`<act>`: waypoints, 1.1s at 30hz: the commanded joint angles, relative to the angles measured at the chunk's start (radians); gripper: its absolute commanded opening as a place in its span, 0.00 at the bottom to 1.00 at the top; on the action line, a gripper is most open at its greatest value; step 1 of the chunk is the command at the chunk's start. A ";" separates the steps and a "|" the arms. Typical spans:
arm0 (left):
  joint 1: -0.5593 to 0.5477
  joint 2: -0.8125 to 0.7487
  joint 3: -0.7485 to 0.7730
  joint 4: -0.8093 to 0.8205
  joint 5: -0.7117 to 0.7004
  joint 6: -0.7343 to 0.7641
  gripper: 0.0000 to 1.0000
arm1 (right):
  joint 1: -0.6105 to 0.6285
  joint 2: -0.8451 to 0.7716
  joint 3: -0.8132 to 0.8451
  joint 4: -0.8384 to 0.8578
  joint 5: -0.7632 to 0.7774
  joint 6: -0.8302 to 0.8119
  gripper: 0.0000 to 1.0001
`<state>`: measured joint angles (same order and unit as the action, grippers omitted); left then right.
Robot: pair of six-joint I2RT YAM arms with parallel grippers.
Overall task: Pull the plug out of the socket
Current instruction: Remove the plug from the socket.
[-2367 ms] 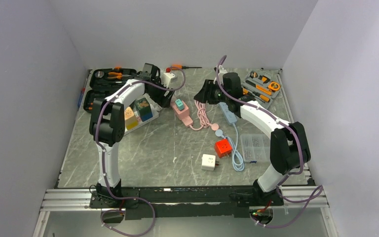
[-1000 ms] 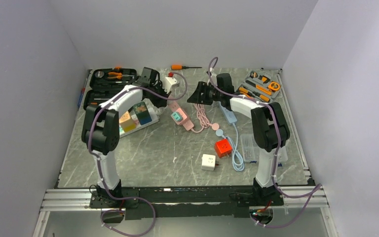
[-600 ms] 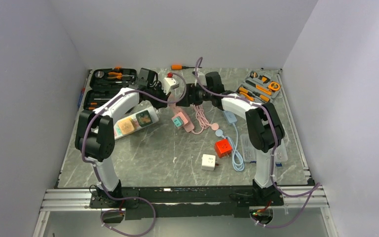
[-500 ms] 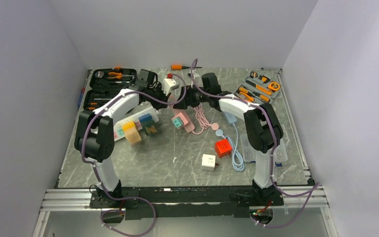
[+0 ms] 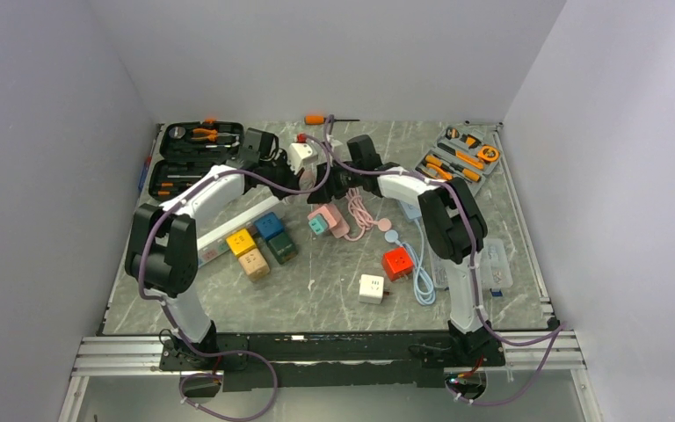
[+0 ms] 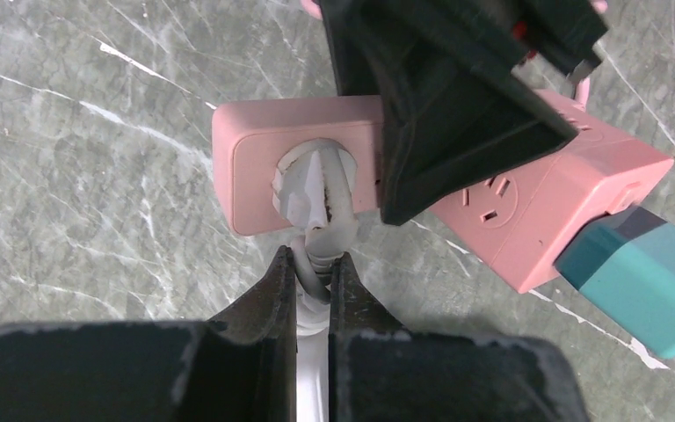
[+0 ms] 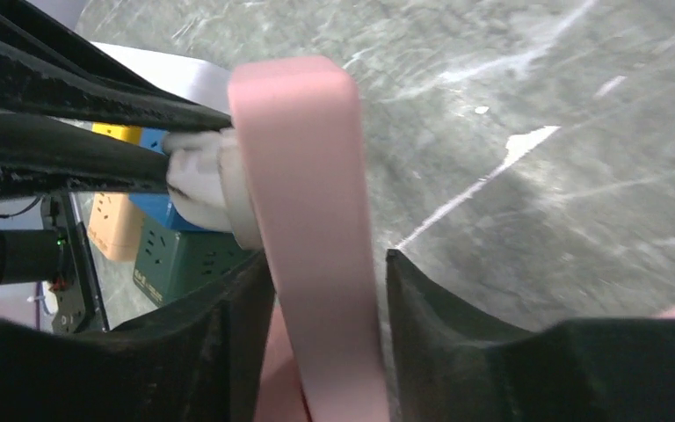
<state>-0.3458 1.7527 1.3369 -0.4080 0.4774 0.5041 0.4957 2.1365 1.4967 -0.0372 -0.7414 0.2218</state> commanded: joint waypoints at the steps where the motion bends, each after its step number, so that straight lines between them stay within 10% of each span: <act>1: -0.010 -0.085 -0.003 0.094 0.094 0.010 0.00 | 0.055 0.017 0.033 0.006 -0.056 -0.055 0.44; 7: 0.010 -0.100 -0.046 0.120 0.104 0.007 0.00 | 0.048 -0.031 -0.054 0.104 -0.075 -0.009 0.00; 10: 0.024 -0.091 -0.044 0.117 0.122 -0.010 0.04 | 0.037 -0.074 -0.098 0.136 -0.072 0.008 0.00; 18: 0.050 -0.087 -0.060 0.107 0.250 0.019 0.98 | 0.041 -0.192 -0.141 0.133 -0.079 -0.007 0.00; 25: 0.131 -0.024 0.017 -0.026 0.491 0.094 0.99 | 0.044 -0.274 -0.167 0.127 -0.089 -0.033 0.00; 33: 0.157 0.196 0.294 -0.668 0.732 0.578 0.99 | 0.055 -0.309 -0.162 0.131 -0.110 -0.040 0.00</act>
<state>-0.1833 1.8599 1.5181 -0.6891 1.0241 0.7975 0.5407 1.9289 1.3006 0.0280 -0.7639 0.1757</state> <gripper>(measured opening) 0.994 0.346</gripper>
